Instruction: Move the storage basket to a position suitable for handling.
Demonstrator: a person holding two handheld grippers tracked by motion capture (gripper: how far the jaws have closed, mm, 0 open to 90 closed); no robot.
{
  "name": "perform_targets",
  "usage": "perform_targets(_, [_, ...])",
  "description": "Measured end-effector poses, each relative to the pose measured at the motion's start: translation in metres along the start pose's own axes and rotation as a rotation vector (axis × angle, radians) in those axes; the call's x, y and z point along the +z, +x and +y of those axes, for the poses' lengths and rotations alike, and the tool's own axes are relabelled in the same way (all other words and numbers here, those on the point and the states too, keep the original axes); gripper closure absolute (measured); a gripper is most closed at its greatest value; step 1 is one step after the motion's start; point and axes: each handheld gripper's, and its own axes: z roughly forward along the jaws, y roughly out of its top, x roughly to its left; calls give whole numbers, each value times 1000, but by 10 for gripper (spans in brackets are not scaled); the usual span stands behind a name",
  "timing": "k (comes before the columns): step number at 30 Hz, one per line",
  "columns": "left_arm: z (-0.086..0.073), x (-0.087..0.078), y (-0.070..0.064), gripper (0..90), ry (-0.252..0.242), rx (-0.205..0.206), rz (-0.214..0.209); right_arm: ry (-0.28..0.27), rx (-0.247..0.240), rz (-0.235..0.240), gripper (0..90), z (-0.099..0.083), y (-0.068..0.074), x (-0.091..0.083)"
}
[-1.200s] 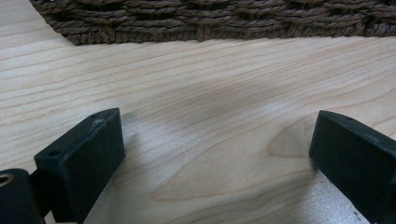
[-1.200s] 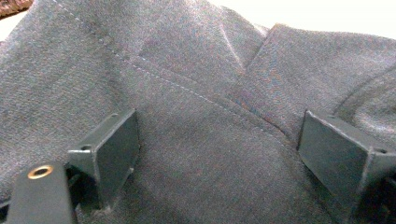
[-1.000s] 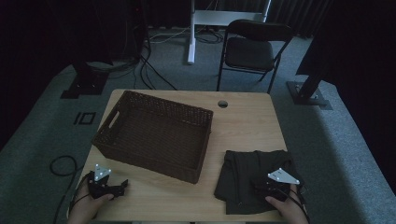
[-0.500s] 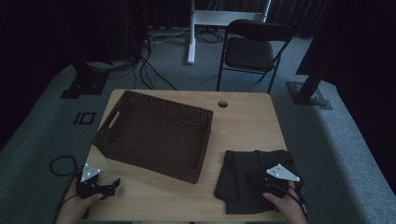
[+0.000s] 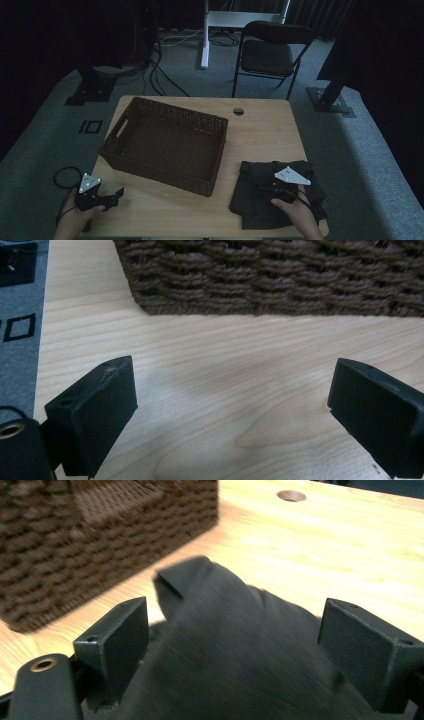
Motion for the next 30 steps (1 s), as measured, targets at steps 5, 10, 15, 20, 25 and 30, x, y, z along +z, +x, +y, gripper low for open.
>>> perform_targets(5, [10,-3,4,57,-15,4,7,-28,11,23,128,13,11,7])
perform_targets(10, [19,-6,7,57,-44,18,-7,-39,-5,34,128,22,21,15])
perform_targets(15, [30,-12,6,57,-70,37,-3,-40,-2,57,128,28,29,20])
perform_targets(20, [43,-20,8,57,-107,43,-24,-53,1,74,128,36,36,25])
perform_targets(25, [57,-28,10,57,-145,47,-40,-69,5,87,128,46,42,27])
perform_targets(30, [69,-33,11,57,-169,67,-25,-81,2,93,132,53,48,30])
